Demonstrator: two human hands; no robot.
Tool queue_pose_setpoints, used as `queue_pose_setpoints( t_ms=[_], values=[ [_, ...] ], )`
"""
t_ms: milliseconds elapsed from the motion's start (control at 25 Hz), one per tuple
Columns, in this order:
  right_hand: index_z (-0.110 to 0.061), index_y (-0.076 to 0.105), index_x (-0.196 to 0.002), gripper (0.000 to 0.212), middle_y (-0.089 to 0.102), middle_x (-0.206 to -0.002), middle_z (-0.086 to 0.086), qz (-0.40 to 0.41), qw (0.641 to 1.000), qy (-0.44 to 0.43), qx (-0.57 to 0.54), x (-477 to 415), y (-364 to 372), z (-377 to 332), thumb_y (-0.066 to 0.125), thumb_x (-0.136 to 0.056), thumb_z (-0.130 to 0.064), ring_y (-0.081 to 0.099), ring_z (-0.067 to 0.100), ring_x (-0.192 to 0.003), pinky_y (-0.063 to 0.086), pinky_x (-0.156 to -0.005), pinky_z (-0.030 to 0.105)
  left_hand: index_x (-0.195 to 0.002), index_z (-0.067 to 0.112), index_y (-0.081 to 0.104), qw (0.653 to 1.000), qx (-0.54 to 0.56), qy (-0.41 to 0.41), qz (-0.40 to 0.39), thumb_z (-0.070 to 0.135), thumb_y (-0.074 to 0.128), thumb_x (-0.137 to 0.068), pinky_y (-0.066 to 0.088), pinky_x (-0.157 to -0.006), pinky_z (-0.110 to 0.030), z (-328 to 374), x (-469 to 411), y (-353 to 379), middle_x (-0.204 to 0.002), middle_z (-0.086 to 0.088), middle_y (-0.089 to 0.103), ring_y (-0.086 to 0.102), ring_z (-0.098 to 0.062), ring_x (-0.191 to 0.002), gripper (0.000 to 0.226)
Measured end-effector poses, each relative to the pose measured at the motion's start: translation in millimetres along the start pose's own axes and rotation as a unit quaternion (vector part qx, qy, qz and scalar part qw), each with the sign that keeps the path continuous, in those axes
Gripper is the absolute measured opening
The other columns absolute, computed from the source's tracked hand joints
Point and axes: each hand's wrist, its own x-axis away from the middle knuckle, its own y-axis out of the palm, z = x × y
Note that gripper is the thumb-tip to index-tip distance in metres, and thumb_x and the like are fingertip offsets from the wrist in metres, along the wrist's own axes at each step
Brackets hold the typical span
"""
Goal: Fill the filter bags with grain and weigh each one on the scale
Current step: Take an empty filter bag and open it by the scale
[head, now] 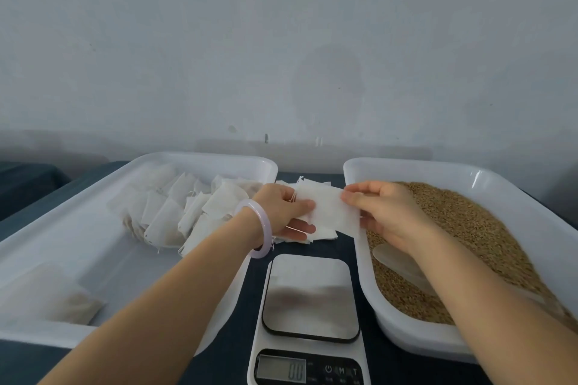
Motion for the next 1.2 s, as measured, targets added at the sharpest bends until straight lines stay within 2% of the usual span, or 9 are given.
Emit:
queue_pose_setpoints(
  t_ms=[200,280,360,520,640,720,840,1000,1200],
  values=[
    [-0.029,0.066,-0.095,0.021,0.068,-0.097,-0.011,0.034,0.977,-0.140,0.158,5,1,-2,0.076,-0.077,-0.025,0.063,0.001,-0.090,0.052,-0.077,0.019,-0.079,-0.001,0.058,0.994,-0.089,0.044,0.047,0.025,0.068,-0.086,0.051,-0.044,-0.022,-3,-4,-5,-0.047,0.001,0.061,0.061,-0.014,-0.042,0.029],
    [-0.036,0.062,-0.104,0.026,0.066,-0.101,-0.019,-0.031,0.960,-0.183,0.208,10,4,-2,0.071,-0.081,-0.028,0.059,-0.006,-0.097,0.048,-0.083,0.017,-0.071,0.005,0.059,0.981,-0.182,0.058,0.041,0.035,0.070,-0.083,0.047,-0.045,-0.021,-3,-1,-6,-0.042,0.006,0.056,0.060,-0.015,-0.041,0.034],
    [-0.033,0.059,-0.114,0.035,0.067,-0.102,-0.016,-0.119,0.955,-0.162,0.217,13,10,0,0.070,-0.082,-0.025,0.062,-0.001,-0.099,0.050,-0.085,0.025,-0.059,0.013,0.053,0.973,-0.214,0.079,0.029,0.044,0.068,-0.082,0.044,-0.045,-0.020,0,2,-5,-0.040,0.008,0.051,0.059,-0.015,-0.041,0.041],
    [-0.024,0.064,-0.105,0.032,0.071,-0.089,-0.005,-0.104,0.958,-0.193,0.187,14,18,3,0.074,-0.078,-0.010,0.068,0.011,-0.081,0.056,-0.070,0.032,-0.076,0.012,0.063,0.991,-0.056,0.112,-0.043,0.067,0.062,-0.067,0.051,-0.052,-0.023,9,15,-2,-0.063,-0.002,0.062,0.063,-0.012,-0.055,0.056],
    [-0.022,0.064,-0.098,0.024,0.071,-0.084,-0.003,-0.062,0.968,-0.192,0.147,13,14,2,0.075,-0.078,-0.015,0.068,0.014,-0.072,0.055,-0.058,0.026,-0.108,0.014,0.065,0.983,-0.033,0.097,-0.151,0.045,0.066,-0.084,0.054,-0.067,-0.023,6,18,-1,-0.097,-0.004,0.072,0.069,-0.015,-0.091,0.039],
    [-0.024,0.061,-0.101,0.028,0.070,-0.088,-0.006,-0.054,0.968,-0.184,0.163,13,13,3,0.075,-0.077,-0.023,0.067,0.010,-0.073,0.055,-0.060,0.024,-0.095,0.014,0.069,0.986,-0.068,0.091,-0.124,0.025,0.062,-0.091,0.052,-0.063,-0.018,2,15,1,-0.085,0.002,0.074,0.070,-0.012,-0.080,0.013],
    [-0.038,0.054,-0.106,0.043,0.061,-0.101,-0.016,-0.015,0.955,-0.216,0.202,14,13,4,0.078,-0.072,-0.030,0.057,-0.004,-0.084,0.044,-0.068,0.010,-0.062,0.022,0.059,0.978,-0.183,0.092,-0.032,0.017,0.057,-0.093,0.039,-0.051,-0.015,-2,10,1,-0.049,0.016,0.053,0.049,-0.006,-0.052,0.031],
    [-0.043,0.061,-0.083,0.029,0.061,-0.095,-0.020,-0.022,0.922,-0.294,0.253,18,12,3,0.081,-0.068,-0.030,0.049,-0.009,-0.090,0.035,-0.073,0.004,-0.062,0.024,0.054,0.967,-0.238,0.082,-0.032,0.021,0.057,-0.092,0.039,-0.053,-0.019,-6,7,0,-0.059,0.009,0.051,0.049,-0.007,-0.056,0.030],
    [-0.033,0.069,-0.080,0.007,0.061,-0.077,-0.025,-0.077,0.913,-0.246,0.318,16,12,6,0.074,-0.079,-0.028,0.052,-0.009,-0.082,0.038,-0.069,0.010,-0.062,0.019,0.051,0.968,-0.235,0.077,-0.047,0.021,0.063,-0.090,0.038,-0.052,-0.019,-7,5,0,-0.057,0.007,0.049,0.047,-0.010,-0.055,0.030]
  ],
)
